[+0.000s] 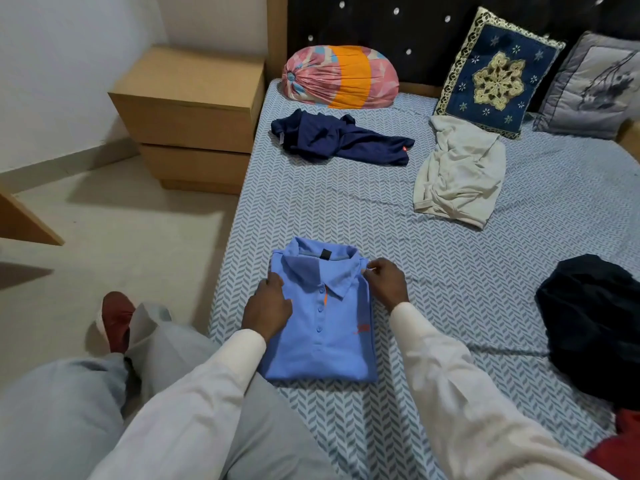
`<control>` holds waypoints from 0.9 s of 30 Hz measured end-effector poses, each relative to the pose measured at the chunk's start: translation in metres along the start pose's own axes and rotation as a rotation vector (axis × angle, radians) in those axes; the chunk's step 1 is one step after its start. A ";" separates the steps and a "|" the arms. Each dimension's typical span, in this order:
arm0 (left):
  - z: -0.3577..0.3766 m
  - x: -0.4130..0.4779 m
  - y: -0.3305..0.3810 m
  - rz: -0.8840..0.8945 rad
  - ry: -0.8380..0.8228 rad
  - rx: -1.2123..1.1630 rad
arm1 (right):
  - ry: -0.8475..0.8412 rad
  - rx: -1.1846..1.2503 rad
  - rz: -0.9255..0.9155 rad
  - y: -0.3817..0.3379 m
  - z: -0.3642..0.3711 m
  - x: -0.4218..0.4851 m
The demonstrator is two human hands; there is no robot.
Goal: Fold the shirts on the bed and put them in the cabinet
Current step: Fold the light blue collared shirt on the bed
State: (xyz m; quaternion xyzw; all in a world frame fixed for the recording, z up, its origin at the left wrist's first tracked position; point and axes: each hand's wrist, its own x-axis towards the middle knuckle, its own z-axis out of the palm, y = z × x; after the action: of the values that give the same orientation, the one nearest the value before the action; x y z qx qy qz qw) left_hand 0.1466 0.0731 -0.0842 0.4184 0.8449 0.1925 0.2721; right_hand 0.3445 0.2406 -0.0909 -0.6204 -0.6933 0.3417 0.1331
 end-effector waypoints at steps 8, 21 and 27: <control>0.006 0.025 -0.009 0.045 0.036 0.007 | 0.064 0.043 0.195 -0.003 0.014 0.038; 0.020 0.039 -0.022 -0.131 0.006 -0.509 | -0.188 0.140 -0.373 -0.052 0.041 0.003; 0.006 0.048 -0.018 -0.294 -0.062 -0.847 | 0.024 -0.417 -0.931 -0.035 0.079 -0.024</control>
State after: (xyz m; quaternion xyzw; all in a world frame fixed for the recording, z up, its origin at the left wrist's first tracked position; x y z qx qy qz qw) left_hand 0.1155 0.1025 -0.1134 0.1511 0.7335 0.4680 0.4691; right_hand 0.2745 0.1938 -0.1207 -0.2629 -0.9481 0.0932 0.1526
